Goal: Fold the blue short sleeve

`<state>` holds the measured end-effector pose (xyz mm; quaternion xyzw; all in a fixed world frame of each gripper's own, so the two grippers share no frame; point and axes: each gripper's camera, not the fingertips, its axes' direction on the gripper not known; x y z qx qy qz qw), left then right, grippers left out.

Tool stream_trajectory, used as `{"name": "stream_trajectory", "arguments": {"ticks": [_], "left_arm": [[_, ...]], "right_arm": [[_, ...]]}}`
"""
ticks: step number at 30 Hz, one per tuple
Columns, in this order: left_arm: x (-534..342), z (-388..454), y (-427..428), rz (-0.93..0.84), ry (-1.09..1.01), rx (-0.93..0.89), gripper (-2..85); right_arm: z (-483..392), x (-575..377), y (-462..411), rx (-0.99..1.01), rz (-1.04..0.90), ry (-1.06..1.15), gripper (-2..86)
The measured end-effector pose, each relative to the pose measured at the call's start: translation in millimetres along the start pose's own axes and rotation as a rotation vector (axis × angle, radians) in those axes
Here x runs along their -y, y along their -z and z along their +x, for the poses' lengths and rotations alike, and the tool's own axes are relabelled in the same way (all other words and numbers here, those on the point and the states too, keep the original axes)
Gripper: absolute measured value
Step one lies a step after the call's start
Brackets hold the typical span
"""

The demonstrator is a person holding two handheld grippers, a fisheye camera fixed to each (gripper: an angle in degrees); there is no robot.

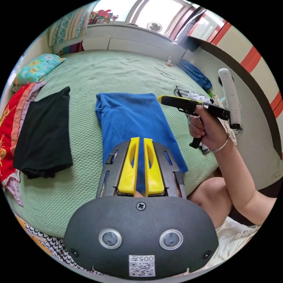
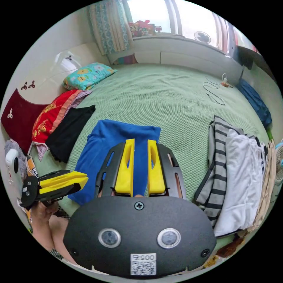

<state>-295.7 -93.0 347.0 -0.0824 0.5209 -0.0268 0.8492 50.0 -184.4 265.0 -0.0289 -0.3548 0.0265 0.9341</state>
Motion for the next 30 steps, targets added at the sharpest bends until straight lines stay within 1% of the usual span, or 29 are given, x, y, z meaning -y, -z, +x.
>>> {"name": "stream_trajectory", "arguments": {"ticks": [2, 5, 9, 11, 14, 17, 19, 20, 21, 23, 24, 26, 27, 28, 30], "left_arm": [[3, 9, -6, -0.003, 0.003, 0.006, 4.6], [4, 23, -9, 0.004, -0.011, 0.014, 4.1], [-1, 32, -29, -0.084, 0.006, 0.032, 0.5], [-4, 37, -31, -0.091, 0.003, 0.027, -0.1], [-9, 50, -29, -0.087, 0.005, 0.022, -0.4], [-18, 73, -14, -0.008, -0.023, 0.05, -0.4], [-30, 101, 7, 0.088, -0.106, 0.091, -0.2], [-34, 108, 11, 0.105, -0.121, 0.104, -0.1], [-43, 121, 15, 0.129, -0.148, 0.112, 0.3], [-56, 141, 16, 0.134, -0.203, 0.063, 1.2], [-63, 155, 14, 0.126, -0.235, 0.02, 3.0], [-72, 177, 8, 0.083, -0.281, -0.043, 6.6], [-77, 192, 2, 0.028, -0.299, -0.064, 9.4], [-85, 206, -4, -0.009, -0.312, -0.063, 12.5], [-99, 222, -9, -0.021, -0.312, -0.046, 13.6]], "right_arm": [[4, 6, -3, -0.012, 0.028, 0.035, 6.6], [16, 17, -20, -0.003, -0.014, 0.023, 5.7], [28, 16, -42, -0.023, -0.07, 0.026, 3.1], [43, 17, -42, 0.012, -0.053, -0.021, 1.0], [60, 18, -37, 0.087, -0.055, -0.095, 0.5], [71, 14, -21, 0.157, -0.046, -0.116, 2.1], [74, 10, -2, 0.142, -0.025, -0.115, 3.0], [77, 5, 14, 0.135, 0.001, -0.12, 3.2], [78, 2, 22, 0.139, 0.015, -0.124, 3.4], [82, -12, 55, 0.177, 0.058, -0.134, 3.9], [83, -16, 63, 0.183, 0.066, -0.135, 4.1], [84, -25, 97, 0.158, 0.076, -0.131, 4.4], [84, -26, 104, 0.142, 0.073, -0.121, 4.5], [83, -32, 119, 0.108, 0.066, -0.105, 4.5], [85, -49, 134, 0.089, 0.064, -0.117, 4.5]]}}
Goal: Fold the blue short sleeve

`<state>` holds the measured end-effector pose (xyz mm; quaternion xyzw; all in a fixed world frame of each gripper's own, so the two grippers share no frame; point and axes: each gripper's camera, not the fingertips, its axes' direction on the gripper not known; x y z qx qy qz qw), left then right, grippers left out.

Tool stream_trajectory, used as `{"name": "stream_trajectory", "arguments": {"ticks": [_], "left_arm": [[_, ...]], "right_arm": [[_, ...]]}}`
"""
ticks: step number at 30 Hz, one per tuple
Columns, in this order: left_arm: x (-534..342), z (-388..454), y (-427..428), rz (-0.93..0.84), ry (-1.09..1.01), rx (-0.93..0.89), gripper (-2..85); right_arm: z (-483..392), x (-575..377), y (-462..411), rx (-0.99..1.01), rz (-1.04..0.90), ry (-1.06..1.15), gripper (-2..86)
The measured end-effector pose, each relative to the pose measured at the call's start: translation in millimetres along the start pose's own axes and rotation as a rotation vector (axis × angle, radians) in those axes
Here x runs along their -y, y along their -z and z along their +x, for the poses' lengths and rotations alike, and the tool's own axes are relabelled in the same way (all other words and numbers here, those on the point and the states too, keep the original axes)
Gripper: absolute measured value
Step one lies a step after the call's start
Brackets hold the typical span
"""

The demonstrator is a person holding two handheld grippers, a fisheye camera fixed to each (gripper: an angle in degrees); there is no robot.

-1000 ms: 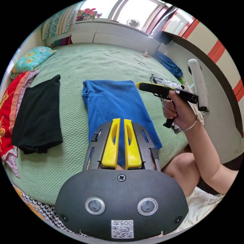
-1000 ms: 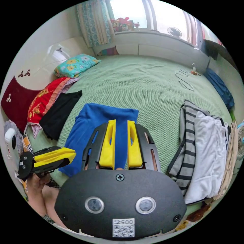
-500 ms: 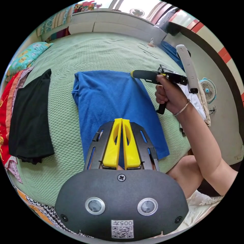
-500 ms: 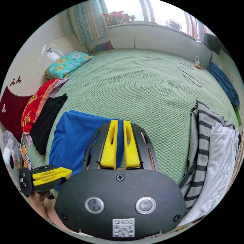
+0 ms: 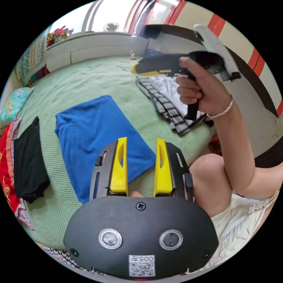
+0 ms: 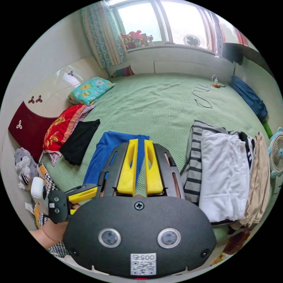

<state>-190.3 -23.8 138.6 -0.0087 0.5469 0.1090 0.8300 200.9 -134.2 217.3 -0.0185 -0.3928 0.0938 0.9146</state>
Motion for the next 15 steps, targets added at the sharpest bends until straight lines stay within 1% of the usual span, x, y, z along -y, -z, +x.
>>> {"name": "stream_trajectory", "arguments": {"ticks": [1, 4, 7, 10, 12, 15], "left_arm": [[-6, 10, -4, -0.009, 0.021, 0.009, 13.6], [-17, 31, -23, -0.06, 0.039, 0.028, 13.3], [-20, 44, -31, -0.059, 0.049, 0.078, 13.2], [-16, 50, -39, -0.086, 0.038, 0.105, 12.6], [-17, 52, -44, -0.108, 0.04, 0.12, 12.0], [-16, 59, -39, -0.137, 0.031, 0.155, 10.1]], "right_arm": [[3, -13, 7, 0.03, 0.011, -0.011, 4.4], [11, -23, 16, 0.104, -0.043, -0.038, 4.5], [19, -23, 25, 0.122, -0.009, -0.061, 4.4], [23, -21, 26, 0.189, -0.014, -0.059, 4.2], [23, -19, 24, 0.183, -0.02, -0.044, 4.2], [24, -17, 16, 0.076, -0.061, -0.028, 4.2]]}}
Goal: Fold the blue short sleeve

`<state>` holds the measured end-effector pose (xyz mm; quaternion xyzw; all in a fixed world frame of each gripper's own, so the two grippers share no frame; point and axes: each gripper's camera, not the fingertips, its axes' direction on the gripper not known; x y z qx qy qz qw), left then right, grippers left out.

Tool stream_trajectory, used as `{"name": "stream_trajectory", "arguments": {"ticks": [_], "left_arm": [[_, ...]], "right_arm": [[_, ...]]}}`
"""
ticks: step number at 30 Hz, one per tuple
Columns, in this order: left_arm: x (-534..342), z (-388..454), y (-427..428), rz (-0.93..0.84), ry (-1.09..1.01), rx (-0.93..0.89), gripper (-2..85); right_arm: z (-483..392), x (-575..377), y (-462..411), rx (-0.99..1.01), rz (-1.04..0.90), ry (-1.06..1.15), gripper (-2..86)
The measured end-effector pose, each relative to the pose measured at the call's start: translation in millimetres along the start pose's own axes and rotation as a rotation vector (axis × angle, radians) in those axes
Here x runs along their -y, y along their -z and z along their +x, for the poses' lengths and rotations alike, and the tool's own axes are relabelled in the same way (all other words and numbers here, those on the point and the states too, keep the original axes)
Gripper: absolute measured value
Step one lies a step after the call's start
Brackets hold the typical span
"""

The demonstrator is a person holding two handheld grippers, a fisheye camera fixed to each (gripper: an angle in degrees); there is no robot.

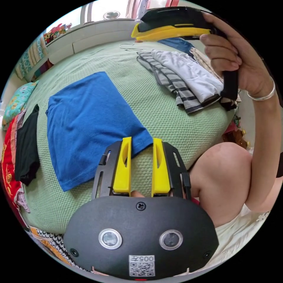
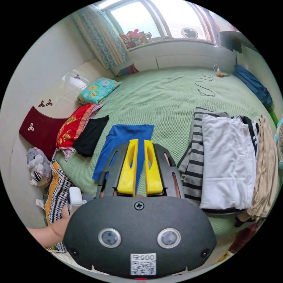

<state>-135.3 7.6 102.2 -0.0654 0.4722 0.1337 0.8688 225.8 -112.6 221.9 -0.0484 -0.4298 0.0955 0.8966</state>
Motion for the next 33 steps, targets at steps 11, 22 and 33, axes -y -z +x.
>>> {"name": "stream_trajectory", "arguments": {"ticks": [11, 22, 33], "left_arm": [[-51, -32, 57, 0.104, 0.166, -0.076, 6.4], [-120, -167, 93, 0.199, 0.611, 0.077, 15.5], [-119, -214, 102, 0.134, 0.567, 0.043, 17.7]], "right_arm": [[2, 8, -24, -0.087, -0.065, 0.022, 4.1], [-40, 16, -58, -0.106, -0.067, 0.157, 4.5], [-61, 21, -97, -0.186, -0.076, 0.201, 4.7]]}}
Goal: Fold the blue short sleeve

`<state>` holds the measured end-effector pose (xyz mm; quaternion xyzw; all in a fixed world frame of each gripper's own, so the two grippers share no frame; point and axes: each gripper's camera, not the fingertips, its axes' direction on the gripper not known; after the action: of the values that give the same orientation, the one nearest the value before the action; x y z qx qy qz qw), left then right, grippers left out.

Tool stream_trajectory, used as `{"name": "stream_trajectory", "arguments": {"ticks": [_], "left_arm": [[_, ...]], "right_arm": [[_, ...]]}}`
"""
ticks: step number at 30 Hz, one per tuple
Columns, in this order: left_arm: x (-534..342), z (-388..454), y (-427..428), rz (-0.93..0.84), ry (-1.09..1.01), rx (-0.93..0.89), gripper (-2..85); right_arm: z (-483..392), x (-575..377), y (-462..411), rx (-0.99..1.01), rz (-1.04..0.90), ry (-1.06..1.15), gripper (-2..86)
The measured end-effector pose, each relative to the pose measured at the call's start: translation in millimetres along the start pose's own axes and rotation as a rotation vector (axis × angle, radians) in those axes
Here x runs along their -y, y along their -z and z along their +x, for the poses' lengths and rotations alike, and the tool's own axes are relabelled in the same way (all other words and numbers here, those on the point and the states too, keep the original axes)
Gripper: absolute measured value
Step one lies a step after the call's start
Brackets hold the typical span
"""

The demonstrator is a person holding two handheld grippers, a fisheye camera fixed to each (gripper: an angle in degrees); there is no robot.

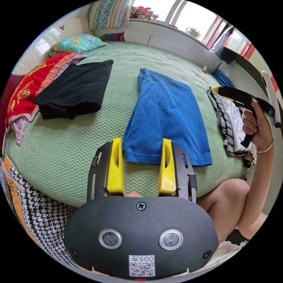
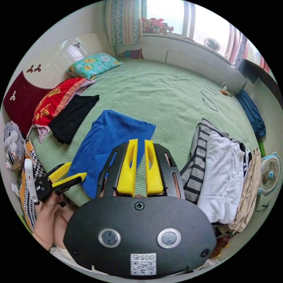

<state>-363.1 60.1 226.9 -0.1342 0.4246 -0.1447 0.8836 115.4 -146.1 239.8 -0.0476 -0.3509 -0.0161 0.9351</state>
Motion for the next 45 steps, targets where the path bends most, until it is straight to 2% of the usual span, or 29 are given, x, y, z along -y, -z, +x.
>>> {"name": "stream_trajectory", "arguments": {"ticks": [4, 7, 11, 19, 22, 26, 31, 34, 39, 45], "left_arm": [[6, -12, 12, -0.014, -0.008, -0.029, 13.8], [11, -20, 21, -0.022, -0.016, -0.087, 9.4], [19, -36, 33, -0.024, 0.001, -0.134, 7.2], [40, -71, 63, -0.035, 0.036, -0.217, 6.5], [48, -75, 74, -0.036, 0.026, -0.204, 6.4], [55, -82, 91, -0.025, 0.023, -0.196, 6.3], [64, -100, 124, 0.006, 0.036, -0.219, 6.2], [71, -104, 153, 0.043, 0.011, -0.208, 6.2], [81, -113, 200, 0.015, -0.078, -0.215, 6.2], [88, -146, 270, 0.066, -0.139, -0.168, 6.3]], "right_arm": [[11, 5, -12, 0.01, 0.074, -0.051, 4.8], [24, 9, -30, 0.109, 0.132, -0.086, 6.6], [37, 13, -76, 0.177, 0.054, -0.147, 12.7], [21, 11, -133, 0.12, -0.004, -0.146, 13.2], [8, 8, -141, 0.064, 0.017, -0.093, 12.5], [-10, 0, -150, 0.067, 0.048, -0.015, 7.1], [-14, -8, -152, 0.128, 0.091, -0.056, 0.5], [-23, -13, -140, 0.143, 0.15, -0.04, -0.4], [-68, -35, -104, 0.047, 0.282, 0.082, -0.7], [-133, -56, -73, -0.059, 0.396, 0.202, -0.8]]}}
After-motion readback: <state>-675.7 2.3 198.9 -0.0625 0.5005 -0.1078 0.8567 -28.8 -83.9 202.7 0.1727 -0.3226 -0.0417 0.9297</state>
